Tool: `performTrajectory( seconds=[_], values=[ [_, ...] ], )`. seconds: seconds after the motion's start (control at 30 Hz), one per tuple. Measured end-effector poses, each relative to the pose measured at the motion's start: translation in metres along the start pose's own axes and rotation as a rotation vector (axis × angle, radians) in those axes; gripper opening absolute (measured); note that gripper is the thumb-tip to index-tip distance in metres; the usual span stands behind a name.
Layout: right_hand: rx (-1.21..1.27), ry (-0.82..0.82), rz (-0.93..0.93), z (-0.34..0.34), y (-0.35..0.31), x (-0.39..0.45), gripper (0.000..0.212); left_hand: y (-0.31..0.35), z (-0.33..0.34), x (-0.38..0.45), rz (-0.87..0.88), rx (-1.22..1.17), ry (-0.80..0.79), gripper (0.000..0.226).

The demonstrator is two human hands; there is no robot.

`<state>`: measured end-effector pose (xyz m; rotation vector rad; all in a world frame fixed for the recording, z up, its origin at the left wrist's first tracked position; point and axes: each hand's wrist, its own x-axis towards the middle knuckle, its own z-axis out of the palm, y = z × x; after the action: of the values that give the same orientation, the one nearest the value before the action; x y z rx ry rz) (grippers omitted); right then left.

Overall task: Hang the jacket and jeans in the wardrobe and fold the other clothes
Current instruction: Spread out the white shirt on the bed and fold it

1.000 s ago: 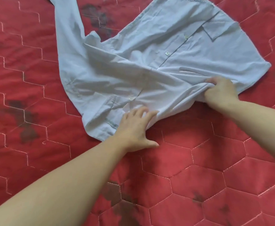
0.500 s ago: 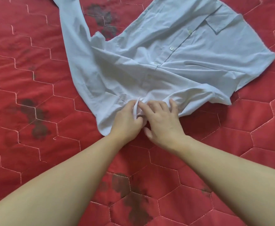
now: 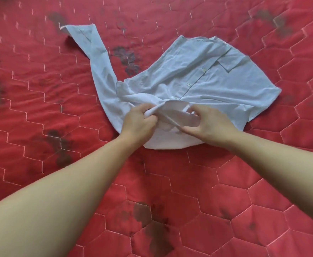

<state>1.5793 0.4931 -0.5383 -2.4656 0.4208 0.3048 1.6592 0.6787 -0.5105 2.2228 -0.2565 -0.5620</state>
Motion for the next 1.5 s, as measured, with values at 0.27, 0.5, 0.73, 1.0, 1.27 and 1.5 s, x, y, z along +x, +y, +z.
performTrajectory(
  seconds=[0.27,0.5,0.73,1.0,1.27,1.5],
  values=[
    [0.323,-0.152,0.655,0.048,0.054,-0.045,0.044,-0.025,-0.008,-0.005,-0.116,-0.071,0.161,0.013],
    [1.350,0.125,0.908,0.078,0.038,-0.012,0.014,-0.032,0.007,-0.019,-0.309,-0.353,0.089,0.010],
    [1.389,-0.047,0.687,0.033,0.062,-0.040,0.024,-0.020,-0.003,-0.001,-0.267,-0.206,0.280,0.013],
    [0.601,-0.672,0.738,0.027,0.089,-0.077,0.025,-0.021,-0.006,-0.001,-0.165,-0.005,-0.004,0.021],
    [1.735,-0.184,0.698,0.025,0.103,-0.090,0.030,-0.063,-0.012,-0.007,-0.118,0.687,-0.465,0.023],
    [1.600,-0.317,0.625,0.011,0.076,-0.067,0.035,-0.048,0.032,-0.018,0.089,0.650,-0.516,0.079]
  ],
)
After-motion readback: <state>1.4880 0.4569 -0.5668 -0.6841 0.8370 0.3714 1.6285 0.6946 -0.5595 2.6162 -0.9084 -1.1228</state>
